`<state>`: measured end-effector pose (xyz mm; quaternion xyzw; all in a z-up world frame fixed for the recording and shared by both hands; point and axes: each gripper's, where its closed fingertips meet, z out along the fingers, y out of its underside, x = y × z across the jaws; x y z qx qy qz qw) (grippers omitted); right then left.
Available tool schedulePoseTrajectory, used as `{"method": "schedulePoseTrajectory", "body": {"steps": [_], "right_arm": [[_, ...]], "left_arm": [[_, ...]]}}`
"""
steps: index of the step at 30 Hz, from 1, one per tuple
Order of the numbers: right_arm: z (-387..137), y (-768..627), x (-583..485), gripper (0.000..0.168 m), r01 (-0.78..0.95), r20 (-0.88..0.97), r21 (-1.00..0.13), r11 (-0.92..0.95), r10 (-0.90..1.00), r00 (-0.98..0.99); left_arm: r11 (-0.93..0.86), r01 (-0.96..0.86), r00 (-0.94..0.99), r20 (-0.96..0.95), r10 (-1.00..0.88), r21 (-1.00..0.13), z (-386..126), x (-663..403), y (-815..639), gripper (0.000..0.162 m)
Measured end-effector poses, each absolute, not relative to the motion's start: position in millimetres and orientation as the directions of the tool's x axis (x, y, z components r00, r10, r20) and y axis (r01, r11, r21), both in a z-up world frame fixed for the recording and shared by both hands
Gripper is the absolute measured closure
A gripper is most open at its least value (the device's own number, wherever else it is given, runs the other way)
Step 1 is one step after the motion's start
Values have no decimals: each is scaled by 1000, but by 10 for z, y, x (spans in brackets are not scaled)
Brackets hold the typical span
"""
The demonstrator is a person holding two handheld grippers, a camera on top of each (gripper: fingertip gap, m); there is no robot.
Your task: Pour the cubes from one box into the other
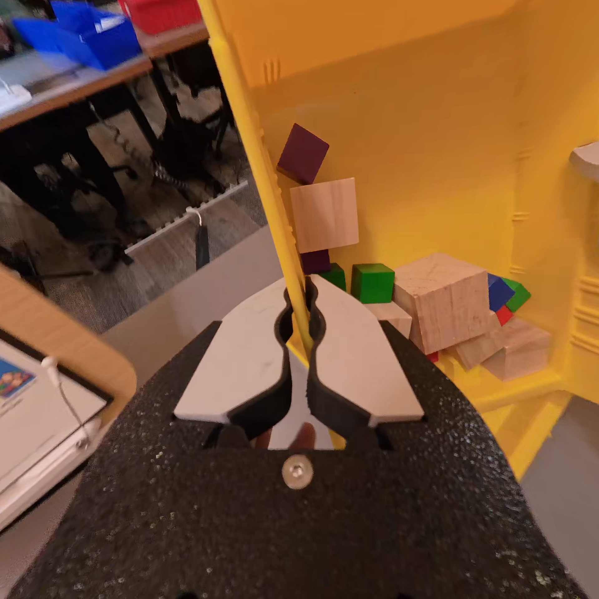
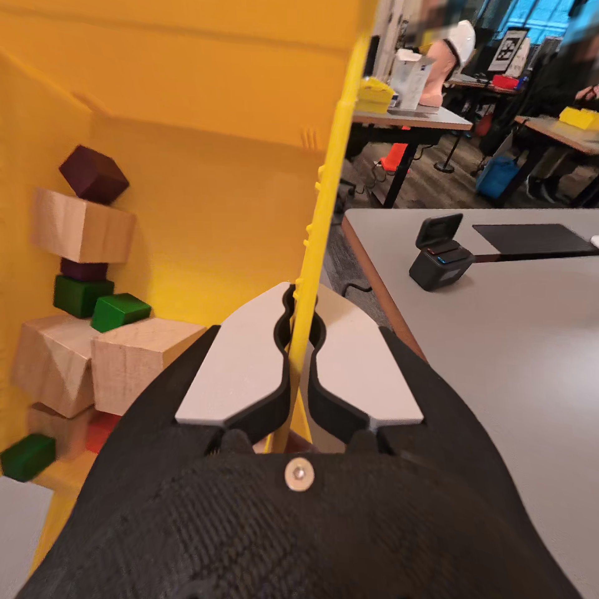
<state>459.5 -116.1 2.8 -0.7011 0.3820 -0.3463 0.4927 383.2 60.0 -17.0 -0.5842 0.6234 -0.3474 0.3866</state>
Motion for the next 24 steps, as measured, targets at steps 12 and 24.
{"method": "schedulePoseTrajectory", "body": {"steps": [12, 24], "right_arm": [[385, -1423, 4679, 161, 157, 100, -987, -45, -928, 360], [371, -1329, 4747, 161, 296, 124, -955, -20, -934, 335]], "left_arm": [[35, -111, -1, -35, -999, -993, -13, 4220, 368, 159], [-47, 57, -17, 46, -999, -997, -53, 4336, 466, 159]]}}
